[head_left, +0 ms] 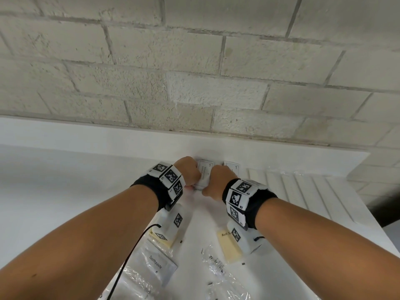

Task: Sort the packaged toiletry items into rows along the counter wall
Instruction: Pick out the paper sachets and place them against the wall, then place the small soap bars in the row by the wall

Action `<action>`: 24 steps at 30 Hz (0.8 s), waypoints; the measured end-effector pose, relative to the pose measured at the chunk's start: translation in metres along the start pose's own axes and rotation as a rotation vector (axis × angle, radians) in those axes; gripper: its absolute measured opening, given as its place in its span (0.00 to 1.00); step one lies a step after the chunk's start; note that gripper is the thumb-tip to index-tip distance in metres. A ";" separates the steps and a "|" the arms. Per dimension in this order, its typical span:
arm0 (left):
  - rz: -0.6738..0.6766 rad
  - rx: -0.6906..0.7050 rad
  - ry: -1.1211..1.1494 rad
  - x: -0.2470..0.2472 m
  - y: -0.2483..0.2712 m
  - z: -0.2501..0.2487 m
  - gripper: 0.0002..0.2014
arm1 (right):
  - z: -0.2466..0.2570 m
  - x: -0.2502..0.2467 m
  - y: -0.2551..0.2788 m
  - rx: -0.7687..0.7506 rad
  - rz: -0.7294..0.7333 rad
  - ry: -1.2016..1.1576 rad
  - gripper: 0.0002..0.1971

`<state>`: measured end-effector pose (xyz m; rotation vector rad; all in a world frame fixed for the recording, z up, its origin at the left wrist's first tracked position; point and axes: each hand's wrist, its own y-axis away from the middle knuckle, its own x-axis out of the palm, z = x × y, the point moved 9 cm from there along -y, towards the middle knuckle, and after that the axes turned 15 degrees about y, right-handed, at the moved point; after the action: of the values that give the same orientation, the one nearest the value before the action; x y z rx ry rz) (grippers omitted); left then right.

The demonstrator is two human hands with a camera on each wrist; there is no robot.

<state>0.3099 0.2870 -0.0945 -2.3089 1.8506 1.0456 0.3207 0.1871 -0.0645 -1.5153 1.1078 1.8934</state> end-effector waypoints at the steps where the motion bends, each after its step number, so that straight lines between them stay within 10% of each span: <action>1: 0.000 0.004 -0.004 0.000 0.001 0.000 0.14 | 0.001 -0.001 0.000 -0.001 0.009 0.006 0.15; 10: 0.008 0.001 0.043 -0.013 0.029 -0.008 0.25 | -0.004 -0.010 0.023 -0.020 0.002 -0.047 0.07; 12: -0.009 0.044 0.077 -0.024 0.050 -0.008 0.24 | -0.009 -0.019 0.040 -0.024 -0.038 -0.083 0.18; 24: -0.115 -0.140 -0.496 -0.024 0.151 0.068 0.30 | -0.029 0.039 0.129 0.152 0.087 0.097 0.14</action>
<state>0.1436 0.2886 -0.0771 -1.9415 1.4777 1.5912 0.2272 0.0862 -0.0656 -1.5091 1.3498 1.7626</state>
